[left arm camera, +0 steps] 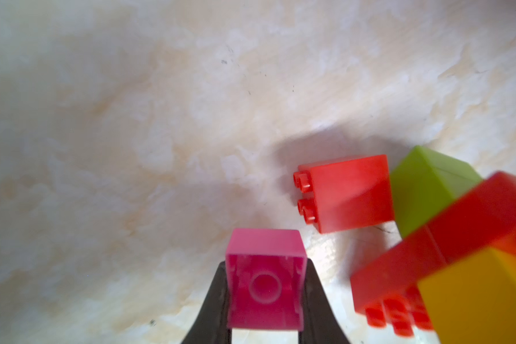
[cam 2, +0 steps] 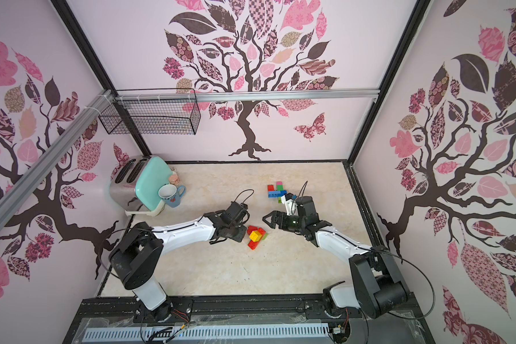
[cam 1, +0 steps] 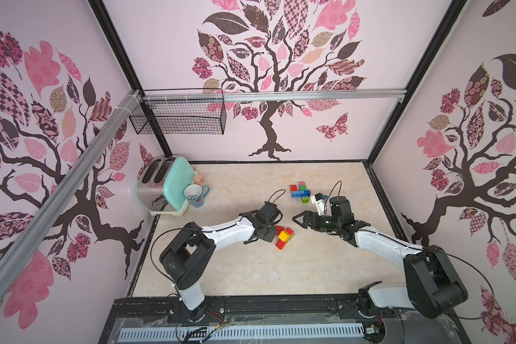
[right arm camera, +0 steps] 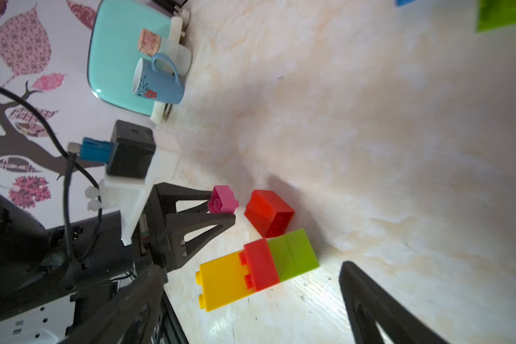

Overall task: Assemble the number 4 with lego
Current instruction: Pick up the lego brick from the center of the board, then place the lego brick at the center of the board.

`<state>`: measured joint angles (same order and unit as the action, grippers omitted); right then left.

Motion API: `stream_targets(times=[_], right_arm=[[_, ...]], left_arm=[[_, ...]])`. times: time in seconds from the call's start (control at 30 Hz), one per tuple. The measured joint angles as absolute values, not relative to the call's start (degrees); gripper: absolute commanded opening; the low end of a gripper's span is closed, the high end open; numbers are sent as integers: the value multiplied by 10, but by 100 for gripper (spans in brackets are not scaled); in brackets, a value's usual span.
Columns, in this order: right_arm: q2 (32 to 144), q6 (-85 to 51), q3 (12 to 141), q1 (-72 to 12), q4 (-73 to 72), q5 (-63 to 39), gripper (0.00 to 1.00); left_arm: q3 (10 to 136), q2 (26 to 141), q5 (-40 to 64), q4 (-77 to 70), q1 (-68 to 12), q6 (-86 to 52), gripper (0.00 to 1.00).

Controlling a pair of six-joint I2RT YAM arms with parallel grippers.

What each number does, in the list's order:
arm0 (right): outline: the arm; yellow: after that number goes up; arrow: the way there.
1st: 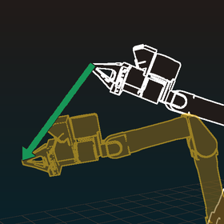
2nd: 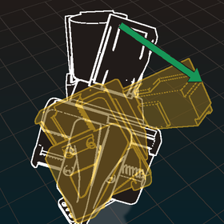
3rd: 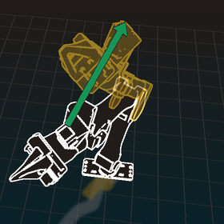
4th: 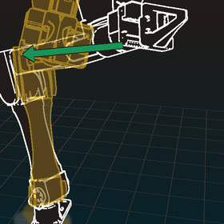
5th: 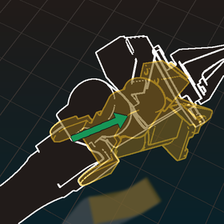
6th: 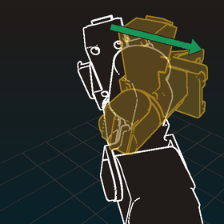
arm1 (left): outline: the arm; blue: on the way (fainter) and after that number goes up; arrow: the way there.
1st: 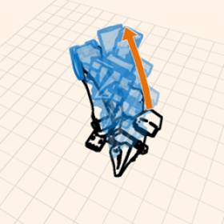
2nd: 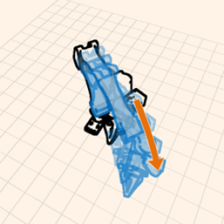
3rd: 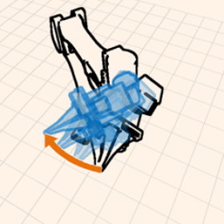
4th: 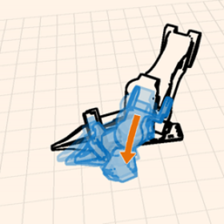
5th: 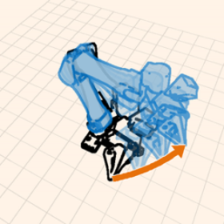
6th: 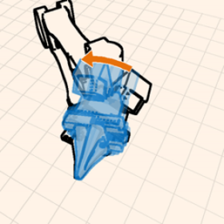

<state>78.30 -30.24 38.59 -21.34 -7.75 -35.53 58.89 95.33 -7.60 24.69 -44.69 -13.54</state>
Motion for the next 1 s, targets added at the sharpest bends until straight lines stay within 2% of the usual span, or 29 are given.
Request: stream_targets(times=[0.17,0.3,0.47,0.73,0.83,1.0], right_arm=[[801,-291,458,-255,-44,-389,80],[803,-288,493,-267,-31,-420,73],[804,-269,512,-274,-7,-438,65],[829,-249,515,-293,24,-449,55],[834,-246,525,-296,25,-446,47],[845,-243,543,-302,27,-437,28]], left_arm=[[515,825,-53,132,-447,-15,0],[456,771,-16,44,-452,93,0],[446,768,14,2,-455,170,0],[446,768,58,-28,-456,200,0],[446,768,67,-33,-456,201,0],[446,765,71,-40,-456,202,0]])
